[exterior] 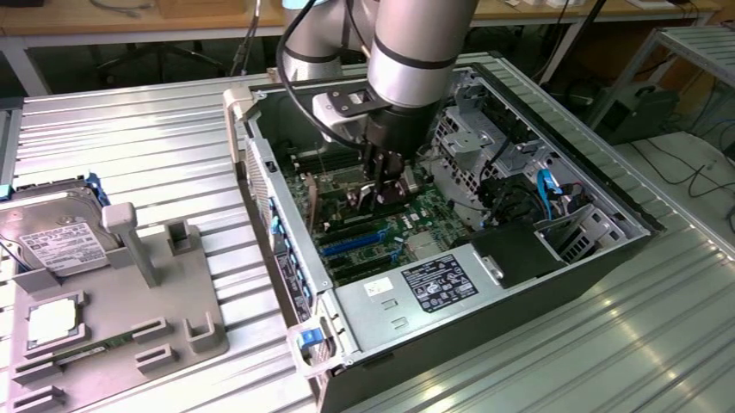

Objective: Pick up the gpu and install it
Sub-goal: 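Insert the gpu into the slot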

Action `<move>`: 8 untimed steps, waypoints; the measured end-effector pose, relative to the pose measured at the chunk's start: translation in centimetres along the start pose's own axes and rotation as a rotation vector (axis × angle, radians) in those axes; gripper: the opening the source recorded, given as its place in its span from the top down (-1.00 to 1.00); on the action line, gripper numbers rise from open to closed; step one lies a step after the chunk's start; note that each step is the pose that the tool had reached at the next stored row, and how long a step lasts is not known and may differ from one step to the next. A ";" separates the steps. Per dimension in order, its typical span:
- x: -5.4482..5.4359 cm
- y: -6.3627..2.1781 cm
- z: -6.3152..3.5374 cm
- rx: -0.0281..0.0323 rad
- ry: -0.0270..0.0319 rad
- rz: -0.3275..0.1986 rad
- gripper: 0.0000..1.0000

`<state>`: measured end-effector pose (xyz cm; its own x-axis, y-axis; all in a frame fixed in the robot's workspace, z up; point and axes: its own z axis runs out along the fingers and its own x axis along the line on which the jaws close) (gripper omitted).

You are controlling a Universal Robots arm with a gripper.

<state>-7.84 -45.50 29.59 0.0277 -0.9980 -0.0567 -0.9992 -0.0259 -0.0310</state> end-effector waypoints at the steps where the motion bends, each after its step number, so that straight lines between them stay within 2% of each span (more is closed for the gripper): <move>1: 0.1 0.01 0.06 -0.0001 0.0002 0.000 0.44; 8: 0.3 0.17 0.61 0.0001 -0.0001 0.000 0.44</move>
<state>-7.99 -45.77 28.96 0.0277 -0.9980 -0.0567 -0.9992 -0.0260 -0.0311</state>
